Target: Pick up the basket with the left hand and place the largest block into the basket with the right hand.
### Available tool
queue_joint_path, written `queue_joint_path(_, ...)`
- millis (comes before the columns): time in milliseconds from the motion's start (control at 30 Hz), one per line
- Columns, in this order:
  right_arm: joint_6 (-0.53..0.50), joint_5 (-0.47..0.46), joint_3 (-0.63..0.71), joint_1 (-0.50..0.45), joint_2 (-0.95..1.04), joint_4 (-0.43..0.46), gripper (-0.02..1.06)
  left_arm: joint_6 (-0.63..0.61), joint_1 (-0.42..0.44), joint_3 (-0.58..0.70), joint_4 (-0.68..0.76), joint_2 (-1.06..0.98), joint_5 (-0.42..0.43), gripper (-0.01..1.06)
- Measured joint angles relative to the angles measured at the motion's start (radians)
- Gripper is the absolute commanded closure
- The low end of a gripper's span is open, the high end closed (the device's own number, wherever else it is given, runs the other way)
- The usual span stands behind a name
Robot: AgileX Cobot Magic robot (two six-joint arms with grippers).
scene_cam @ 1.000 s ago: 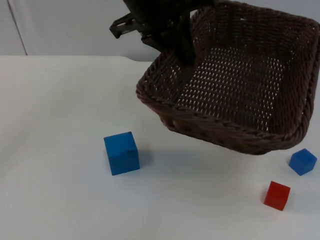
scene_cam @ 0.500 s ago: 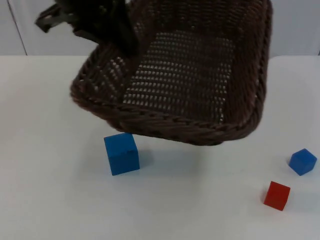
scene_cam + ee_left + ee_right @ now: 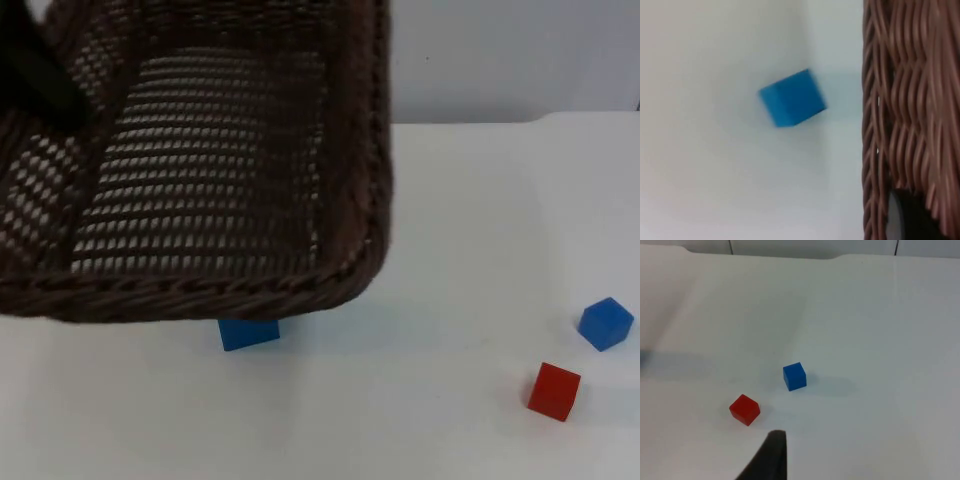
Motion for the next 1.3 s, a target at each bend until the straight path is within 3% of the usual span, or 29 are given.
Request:
queue_joint_path(167,0.0,0.0,0.0,0.0,0.0,0.0,-0.01,0.0,0.059,0.105,0.0,-0.113,-0.041,1.05)
queue_joint_path(367,0.0,0.0,0.0,0.0,0.0,0.008,-0.01,0.0,0.061,0.175,0.0,-0.165,-0.046,1.05)
queue_joint_path(767,-0.025,0.0,0.0,0.0,0.01,0.054,-0.01,-0.034,0.063,0.189,0.018,-0.14,-0.072,1.05)
queue_joint_path(1067,-0.068,0.0,0.002,0.0,0.104,0.099,-0.01,-0.078,0.221,0.19,0.063,-0.16,0.001,1.05)
queue_joint_path(1300,-0.12,-0.009,-0.003,0.0,0.144,0.141,-0.01,-0.085,0.278,0.19,0.082,-0.189,0.01,1.05)
